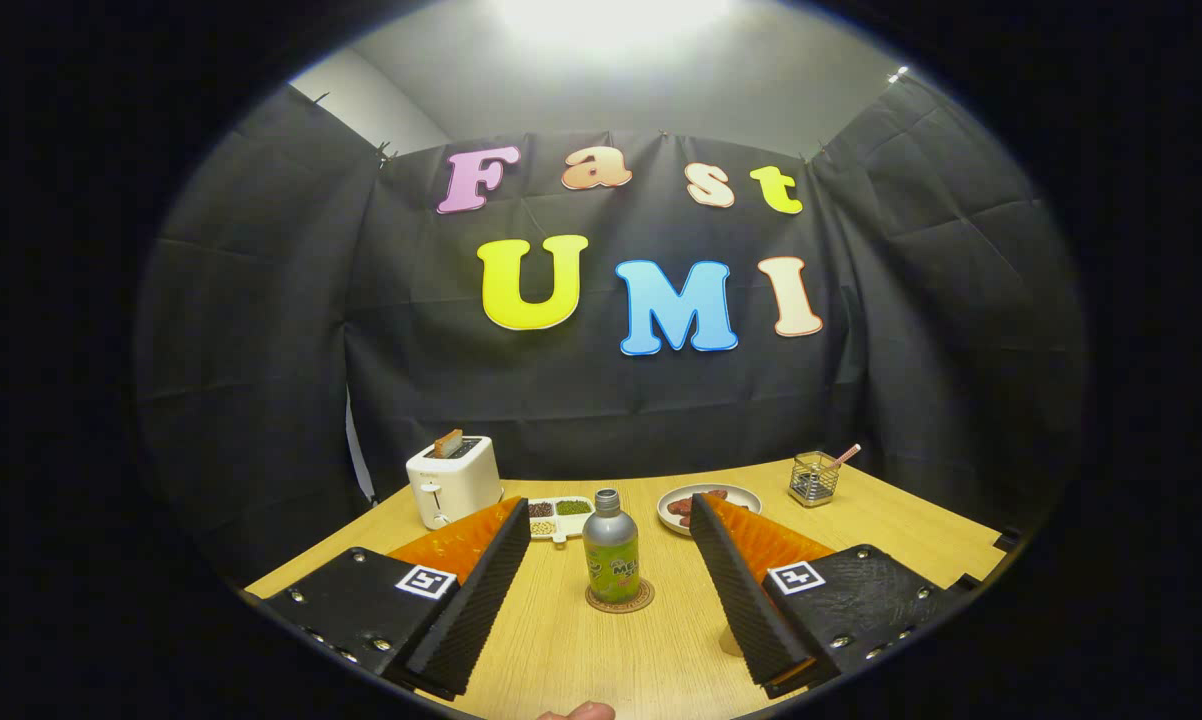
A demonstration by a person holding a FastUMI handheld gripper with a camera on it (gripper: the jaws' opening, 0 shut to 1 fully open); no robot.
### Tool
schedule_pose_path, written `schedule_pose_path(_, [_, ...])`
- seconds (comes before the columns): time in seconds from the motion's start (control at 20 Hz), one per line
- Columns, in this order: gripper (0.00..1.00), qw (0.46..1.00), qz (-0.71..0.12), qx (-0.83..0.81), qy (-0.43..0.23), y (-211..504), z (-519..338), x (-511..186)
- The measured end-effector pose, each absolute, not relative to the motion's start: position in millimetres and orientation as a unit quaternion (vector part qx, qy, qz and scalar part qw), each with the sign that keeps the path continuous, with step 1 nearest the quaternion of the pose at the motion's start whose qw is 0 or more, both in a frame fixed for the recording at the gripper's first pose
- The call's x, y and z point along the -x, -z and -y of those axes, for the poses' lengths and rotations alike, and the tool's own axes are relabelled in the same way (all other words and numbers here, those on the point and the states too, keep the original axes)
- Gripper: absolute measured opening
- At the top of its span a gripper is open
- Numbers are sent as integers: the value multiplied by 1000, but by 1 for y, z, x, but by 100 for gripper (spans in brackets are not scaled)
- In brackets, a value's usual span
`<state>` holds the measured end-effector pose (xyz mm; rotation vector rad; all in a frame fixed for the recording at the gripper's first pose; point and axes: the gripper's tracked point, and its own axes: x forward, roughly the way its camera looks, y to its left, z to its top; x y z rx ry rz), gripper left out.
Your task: Take the bottle from table, then pour the juice into the cup, finally place the bottle on the coaster
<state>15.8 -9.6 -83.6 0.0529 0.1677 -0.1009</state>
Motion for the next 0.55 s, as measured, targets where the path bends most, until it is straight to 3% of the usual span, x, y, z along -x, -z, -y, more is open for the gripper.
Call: schedule_pose_path(0.55, [98,996,-77,-23,40,75,0,-21])
